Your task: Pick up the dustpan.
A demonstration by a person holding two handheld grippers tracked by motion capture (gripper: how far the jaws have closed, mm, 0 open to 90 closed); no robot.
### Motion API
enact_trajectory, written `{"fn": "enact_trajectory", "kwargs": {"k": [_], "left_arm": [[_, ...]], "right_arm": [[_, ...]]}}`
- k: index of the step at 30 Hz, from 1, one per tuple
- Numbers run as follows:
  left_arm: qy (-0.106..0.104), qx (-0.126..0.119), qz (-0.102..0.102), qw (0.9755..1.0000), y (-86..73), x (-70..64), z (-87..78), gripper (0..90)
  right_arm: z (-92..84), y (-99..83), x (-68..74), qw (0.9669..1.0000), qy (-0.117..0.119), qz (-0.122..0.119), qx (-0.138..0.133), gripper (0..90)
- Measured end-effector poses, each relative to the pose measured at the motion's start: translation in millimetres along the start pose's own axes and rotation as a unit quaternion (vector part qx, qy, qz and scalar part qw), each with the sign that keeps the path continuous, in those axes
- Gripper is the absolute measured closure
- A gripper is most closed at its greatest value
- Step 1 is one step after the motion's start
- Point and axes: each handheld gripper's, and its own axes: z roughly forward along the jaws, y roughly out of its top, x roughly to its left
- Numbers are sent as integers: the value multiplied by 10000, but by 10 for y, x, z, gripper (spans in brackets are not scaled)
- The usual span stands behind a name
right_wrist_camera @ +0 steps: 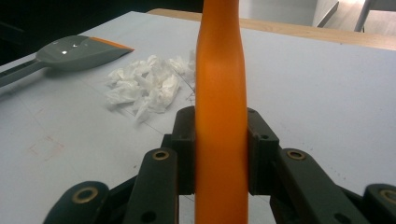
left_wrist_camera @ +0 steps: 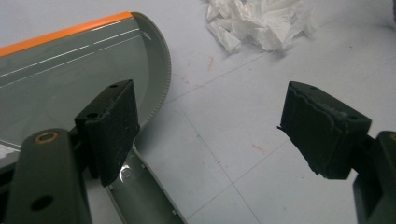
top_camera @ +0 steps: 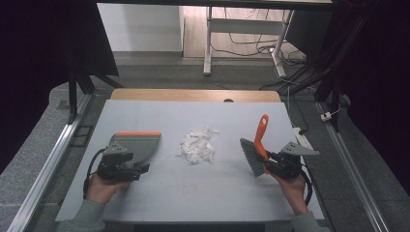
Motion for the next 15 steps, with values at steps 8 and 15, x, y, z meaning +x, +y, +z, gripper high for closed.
{"fn": "enact_trajectory", "kwargs": {"k": [8, 15], "left_arm": [[68, 164, -486, 9987, 95, 31, -86, 185], [548, 540, -723, 9944, 220, 107, -88, 147]], "right_arm": [[-24, 20, 2, 10000, -13, 22, -68, 706], [-41, 24, -6, 10000, -14, 14, -88, 706]]}}
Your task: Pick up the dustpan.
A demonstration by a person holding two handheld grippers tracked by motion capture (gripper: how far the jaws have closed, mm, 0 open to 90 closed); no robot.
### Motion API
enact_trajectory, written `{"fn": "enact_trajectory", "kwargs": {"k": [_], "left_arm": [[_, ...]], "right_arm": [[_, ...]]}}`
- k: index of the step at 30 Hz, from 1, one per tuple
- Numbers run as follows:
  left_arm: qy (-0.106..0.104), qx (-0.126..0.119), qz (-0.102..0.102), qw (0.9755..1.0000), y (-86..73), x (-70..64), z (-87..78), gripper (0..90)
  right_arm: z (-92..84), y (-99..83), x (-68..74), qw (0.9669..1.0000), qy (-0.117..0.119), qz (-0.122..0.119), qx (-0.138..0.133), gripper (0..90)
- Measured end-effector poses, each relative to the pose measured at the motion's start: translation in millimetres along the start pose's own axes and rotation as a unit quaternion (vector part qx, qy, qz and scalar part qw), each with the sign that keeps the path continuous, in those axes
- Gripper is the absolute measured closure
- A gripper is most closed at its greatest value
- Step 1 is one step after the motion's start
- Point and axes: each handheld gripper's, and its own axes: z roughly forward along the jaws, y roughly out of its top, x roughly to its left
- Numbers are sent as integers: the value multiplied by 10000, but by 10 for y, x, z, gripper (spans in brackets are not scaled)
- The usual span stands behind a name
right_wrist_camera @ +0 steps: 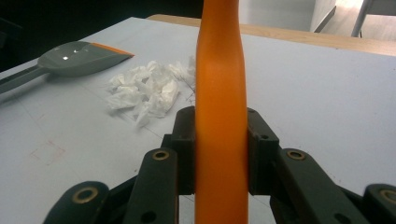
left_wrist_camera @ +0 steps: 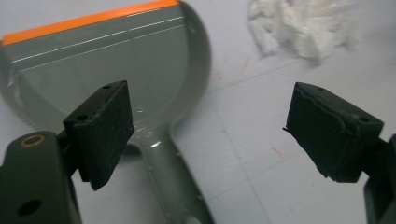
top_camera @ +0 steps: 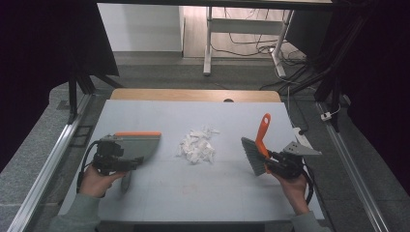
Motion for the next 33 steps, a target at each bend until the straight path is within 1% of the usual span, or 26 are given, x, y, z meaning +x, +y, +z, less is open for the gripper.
{"fn": "enact_trajectory", "kwargs": {"k": [1, 2, 3, 4, 5, 7, 8, 12, 16, 17, 18, 22, 24, 25, 26, 27, 31, 33], "left_arm": [[44, 213, -133, 9997, 25, 18, 49, 141], [44, 213, -133, 9997, 25, 18, 49, 137], [41, 464, -167, 9988, 16, 30, 101, 120], [41, 464, -167, 9988, 16, 30, 101, 105], [149, 562, -191, 9981, -24, 54, 135, 102], [259, 664, -228, 9972, -64, 88, 155, 102], [289, 670, -253, 9970, -85, 109, 153, 101], [348, 620, -492, 9963, -155, 218, 146, 100], [295, 731, -622, 9949, -222, 281, 195, 88], [295, 731, -622, 9949, -222, 281, 195, 86], [225, 811, -680, 9941, -249, 297, 232, 82], [123, 864, -813, 9929, -276, 309, 303, 71], [29, 899, -895, 9919, -286, 317, 340, 61], [20, 919, -929, 9914, -293, 321, 358, 62], [20, 919, -929, 9914, -293, 321, 358, 70], [19, 947, -1020, 9903, -303, 325, 396, 79], [-29, 961, -1062, 9897, -310, 318, 447, 114], [-2, 945, -1093, 9895, -311, 305, 483, 135]], "right_arm": [[2, 2, -1, 10000, 4, -2, -2, 706], [5, 2, -4, 10000, 19, -1, -11, 706], [7, 1, -3, 10000, 18, 1, 2, 706], [9, -1, -3, 10000, 20, -7, 16, 706], [14, -5, -3, 10000, 28, -16, 21, 706], [21, -10, -1, 10000, 19, -18, 45, 706], [25, -11, 1, 10000, 20, -18, 58, 706], [34, -12, 14, 10000, 14, -49, 84, 706], [39, -14, 13, 9999, 0, -51, 100, 706], [42, -16, 12, 9999, 4, -51, 101, 706], [44, -17, 11, 9999, 6, -55, 108, 706], [54, -24, 11, 9999, -4, -56, 141, 706], [57, -25, 15, 9999, 1, -68, 152, 706], [58, -25, 17, 9999, -1, -73, 153, 706], [58, -25, 18, 9998, 0, -80, 154, 706], [58, -24, 18, 9998, 0, -84, 153, 706], [60, -26, 16, 9999, -6, -75, 152, 706], [60, -26, 16, 9999, -10, -75, 152, 706]]}}
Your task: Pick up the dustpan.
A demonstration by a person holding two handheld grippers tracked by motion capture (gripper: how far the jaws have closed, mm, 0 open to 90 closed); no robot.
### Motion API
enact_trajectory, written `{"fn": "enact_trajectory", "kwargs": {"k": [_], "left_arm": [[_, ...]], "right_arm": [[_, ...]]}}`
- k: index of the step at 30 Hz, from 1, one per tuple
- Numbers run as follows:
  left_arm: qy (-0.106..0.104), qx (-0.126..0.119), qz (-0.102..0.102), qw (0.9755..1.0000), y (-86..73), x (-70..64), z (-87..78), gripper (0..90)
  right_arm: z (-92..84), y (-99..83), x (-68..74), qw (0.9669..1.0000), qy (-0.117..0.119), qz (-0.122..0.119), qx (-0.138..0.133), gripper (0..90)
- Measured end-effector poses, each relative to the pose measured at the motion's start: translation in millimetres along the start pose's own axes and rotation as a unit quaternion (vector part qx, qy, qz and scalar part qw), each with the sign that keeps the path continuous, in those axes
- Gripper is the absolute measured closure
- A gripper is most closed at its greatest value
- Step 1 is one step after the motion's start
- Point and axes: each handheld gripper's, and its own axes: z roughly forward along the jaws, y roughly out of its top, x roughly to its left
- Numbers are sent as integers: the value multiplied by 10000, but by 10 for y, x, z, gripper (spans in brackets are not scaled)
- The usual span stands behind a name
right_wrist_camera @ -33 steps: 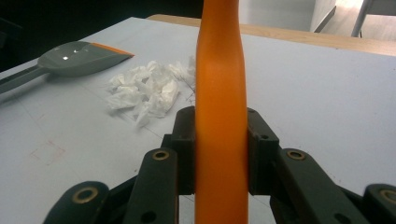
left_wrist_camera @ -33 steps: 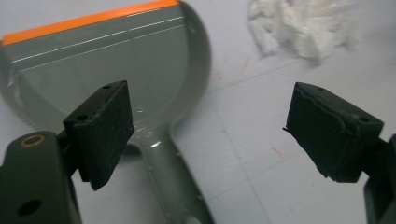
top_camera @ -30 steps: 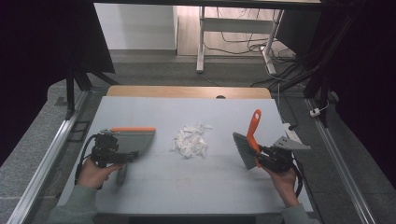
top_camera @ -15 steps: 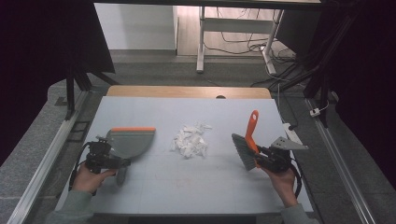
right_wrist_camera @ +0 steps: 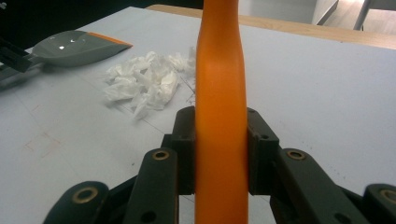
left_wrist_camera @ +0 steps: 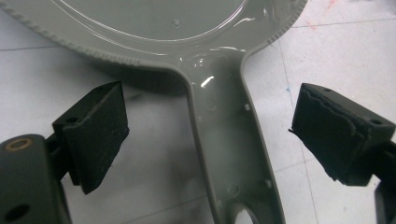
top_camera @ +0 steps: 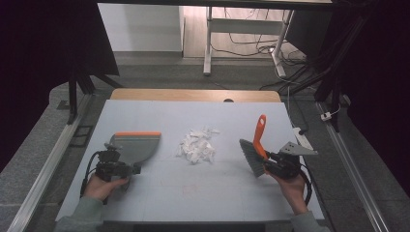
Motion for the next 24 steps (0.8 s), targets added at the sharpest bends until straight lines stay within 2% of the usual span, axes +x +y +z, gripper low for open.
{"fn": "enact_trajectory", "kwargs": {"k": [4, 10, 13, 24], "left_arm": [[73, 48, -42, 10000, -1, -13, 49, 199], [170, -44, -120, 9998, 1, -9, 41, 301], [128, -124, -236, 9996, 3, 17, 36, 378], [-88, -291, -354, 9989, 0, 61, 13, 597]], "right_arm": [[2, 0, 2, 10000, -11, -11, 12, 706], [2, -1, 2, 10000, -46, -2, 25, 706], [3, -3, 1, 10000, -65, 5, 34, 706], [8, -7, 2, 9999, -86, 6, 52, 706]]}}
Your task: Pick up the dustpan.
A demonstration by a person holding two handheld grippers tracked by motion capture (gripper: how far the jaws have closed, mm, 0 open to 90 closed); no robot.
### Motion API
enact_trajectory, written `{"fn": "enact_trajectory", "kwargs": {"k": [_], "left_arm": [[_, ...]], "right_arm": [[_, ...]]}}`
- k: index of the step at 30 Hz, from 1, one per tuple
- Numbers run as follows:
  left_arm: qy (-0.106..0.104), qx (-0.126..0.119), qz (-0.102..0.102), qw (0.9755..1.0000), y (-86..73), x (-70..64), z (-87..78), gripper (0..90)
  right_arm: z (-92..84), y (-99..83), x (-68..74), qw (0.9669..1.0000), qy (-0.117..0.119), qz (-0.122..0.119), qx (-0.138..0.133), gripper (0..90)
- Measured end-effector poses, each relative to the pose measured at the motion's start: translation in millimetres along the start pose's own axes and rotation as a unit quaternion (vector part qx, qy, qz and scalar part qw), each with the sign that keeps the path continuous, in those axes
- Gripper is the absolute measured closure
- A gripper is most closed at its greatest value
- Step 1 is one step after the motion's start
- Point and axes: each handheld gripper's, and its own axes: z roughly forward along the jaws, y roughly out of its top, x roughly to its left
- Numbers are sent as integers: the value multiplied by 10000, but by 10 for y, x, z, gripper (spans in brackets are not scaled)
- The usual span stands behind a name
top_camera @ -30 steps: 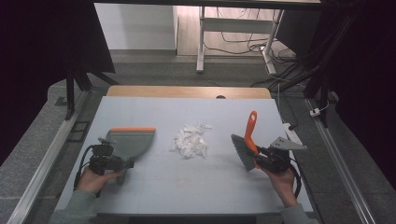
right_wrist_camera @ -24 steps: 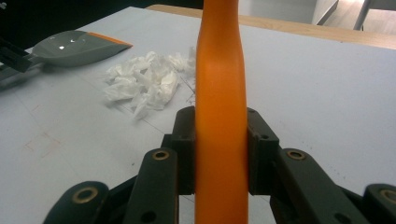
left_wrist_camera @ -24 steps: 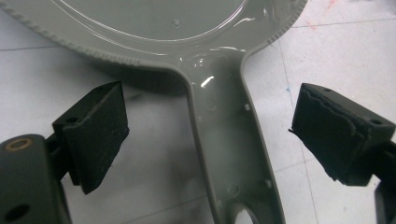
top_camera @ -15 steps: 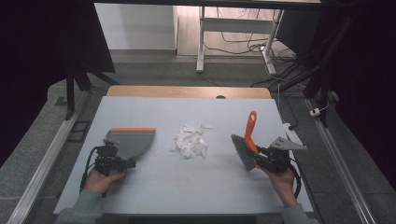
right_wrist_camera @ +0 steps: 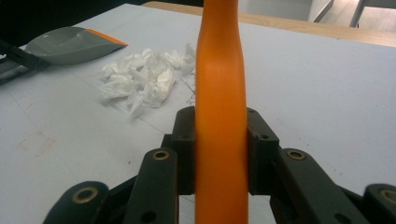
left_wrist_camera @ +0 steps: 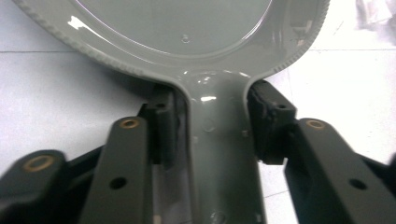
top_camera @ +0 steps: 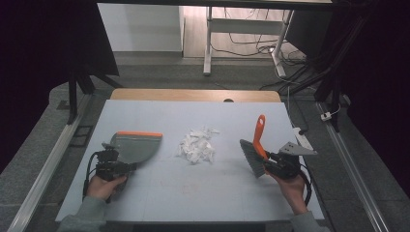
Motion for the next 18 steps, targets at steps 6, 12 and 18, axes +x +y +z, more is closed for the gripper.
{"fn": "enact_trajectory", "kwargs": {"k": [6, 12, 18], "left_arm": [[-58, -50, -22, 10000, -3, 41, -10, 610], [-50, -134, 60, 9999, -5, 65, -30, 613], [-73, -258, 168, 9995, -6, 127, -74, 612]], "right_arm": [[1, -2, 1, 10000, -5, 2, 6, 706], [-1, -4, -2, 10000, -16, -10, 8, 706], [-2, -4, 1, 10000, -5, -16, 14, 706]]}}
